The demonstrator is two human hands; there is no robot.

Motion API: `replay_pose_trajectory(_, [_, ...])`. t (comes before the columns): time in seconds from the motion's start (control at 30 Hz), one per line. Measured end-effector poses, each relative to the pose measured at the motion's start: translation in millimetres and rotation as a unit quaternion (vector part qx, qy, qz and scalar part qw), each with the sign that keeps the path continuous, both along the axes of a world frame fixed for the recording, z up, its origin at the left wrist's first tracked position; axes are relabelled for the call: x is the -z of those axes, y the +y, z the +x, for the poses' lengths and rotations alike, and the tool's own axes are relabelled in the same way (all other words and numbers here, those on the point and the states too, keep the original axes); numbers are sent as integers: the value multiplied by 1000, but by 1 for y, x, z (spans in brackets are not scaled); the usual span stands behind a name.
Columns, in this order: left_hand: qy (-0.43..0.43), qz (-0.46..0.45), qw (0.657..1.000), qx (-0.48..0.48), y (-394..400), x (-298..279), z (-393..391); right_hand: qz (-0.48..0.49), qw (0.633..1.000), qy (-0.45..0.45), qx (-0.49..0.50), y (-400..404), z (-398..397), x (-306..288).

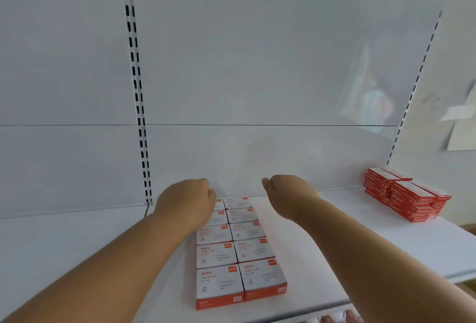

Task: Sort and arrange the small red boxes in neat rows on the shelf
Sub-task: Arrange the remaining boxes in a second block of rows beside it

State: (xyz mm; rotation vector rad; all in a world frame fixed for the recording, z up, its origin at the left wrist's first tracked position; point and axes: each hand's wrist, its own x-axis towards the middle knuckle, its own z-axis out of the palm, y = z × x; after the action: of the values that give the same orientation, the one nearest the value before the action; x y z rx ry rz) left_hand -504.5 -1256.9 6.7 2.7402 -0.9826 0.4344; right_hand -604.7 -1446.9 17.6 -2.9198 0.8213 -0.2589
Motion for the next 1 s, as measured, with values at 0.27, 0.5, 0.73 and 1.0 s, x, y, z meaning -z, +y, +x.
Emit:
replay_pose_trajectory(0.27, [-54, -33, 981, 182, -68, -26, -92, -118, 979, -168, 6, -43, -103, -33])
replay_pose_trajectory(0.5, [17, 65, 969, 237, -176, -19, -173, -149, 967, -204, -11, -150, -184, -33])
replay_pose_trajectory(0.73, [81, 26, 979, 186, -291, -2, -225, -69, 991, -110, 29, -270, -223, -25])
replay_pose_trajectory(1.0, [223, -101, 970, 13, -373, -8, -230, 74, 996, -49, 24, -322, -215, -12])
